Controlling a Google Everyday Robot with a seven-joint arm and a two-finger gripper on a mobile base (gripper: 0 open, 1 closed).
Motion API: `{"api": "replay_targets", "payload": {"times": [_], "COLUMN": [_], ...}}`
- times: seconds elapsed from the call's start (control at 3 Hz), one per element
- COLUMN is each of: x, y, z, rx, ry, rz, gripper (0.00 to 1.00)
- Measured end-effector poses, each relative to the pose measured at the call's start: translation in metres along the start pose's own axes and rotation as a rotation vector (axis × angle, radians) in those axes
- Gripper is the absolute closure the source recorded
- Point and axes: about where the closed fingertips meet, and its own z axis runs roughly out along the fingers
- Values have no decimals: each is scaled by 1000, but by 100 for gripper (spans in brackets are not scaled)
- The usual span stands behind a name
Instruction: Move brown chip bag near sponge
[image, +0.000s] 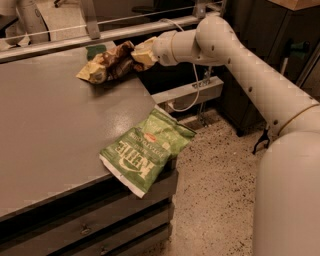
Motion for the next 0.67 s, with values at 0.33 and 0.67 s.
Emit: {"api": "replay_targets", "payload": {"times": [0.33,0.67], "x": [-22,-46], "y": [18,43], "z": [14,20], "rx": [-64,-134], "ry": [-24,-24], "rz": [-94,-202], "gripper": [100,100]}}
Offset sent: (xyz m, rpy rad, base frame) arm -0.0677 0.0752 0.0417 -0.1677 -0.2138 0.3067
